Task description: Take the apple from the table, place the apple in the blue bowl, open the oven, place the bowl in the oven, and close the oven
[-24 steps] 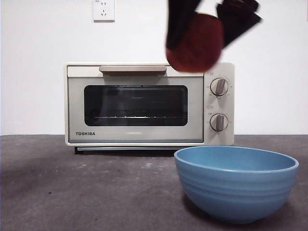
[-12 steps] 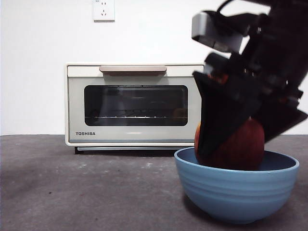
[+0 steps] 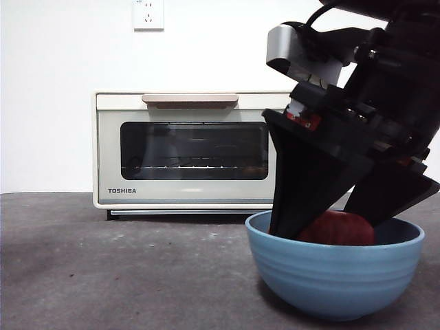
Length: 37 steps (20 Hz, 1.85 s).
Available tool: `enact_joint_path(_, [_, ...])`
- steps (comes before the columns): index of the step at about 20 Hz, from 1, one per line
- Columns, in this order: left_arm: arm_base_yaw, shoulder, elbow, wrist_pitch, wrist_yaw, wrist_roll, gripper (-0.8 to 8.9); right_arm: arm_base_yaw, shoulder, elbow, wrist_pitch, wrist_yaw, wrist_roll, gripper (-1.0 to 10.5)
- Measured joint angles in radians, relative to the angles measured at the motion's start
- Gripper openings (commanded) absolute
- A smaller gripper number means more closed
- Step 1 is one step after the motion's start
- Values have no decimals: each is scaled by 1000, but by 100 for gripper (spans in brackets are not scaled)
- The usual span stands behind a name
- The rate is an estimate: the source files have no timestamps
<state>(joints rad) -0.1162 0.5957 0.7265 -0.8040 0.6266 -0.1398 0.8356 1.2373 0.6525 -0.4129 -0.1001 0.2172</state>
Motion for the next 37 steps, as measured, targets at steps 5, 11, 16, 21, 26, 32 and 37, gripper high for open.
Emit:
enact_joint_path(5, [0, 13, 0, 32, 0, -1, 7, -1, -28, 55, -48, 65, -19, 454])
enact_joint_path(11, [-41, 113, 15, 261, -4, -70, 7, -12, -122, 267, -274, 315, -56, 454])
enact_joint_path(16, [-116, 288, 144, 392, -114, -88, 7, -101, -141, 270, -529, 490, -28, 454])
enact_joint_path(21, [-171, 525, 276, 531, -178, -87, 7, -185, -142, 262, -592, 377, -5, 454])
enact_joint_path(26, [-211, 738, 392, 576, -235, -55, 7, -236, -142, 243, -571, 274, -1, 453])
enact_joint_path(32, [-253, 902, 500, 613, -287, -18, 7, -249, -142, 243, -565, 214, 0, 453])
enact_joint_path(37, [-270, 971, 516, 627, -327, 21, 7, -249, -142, 243, -563, 211, 0, 453])
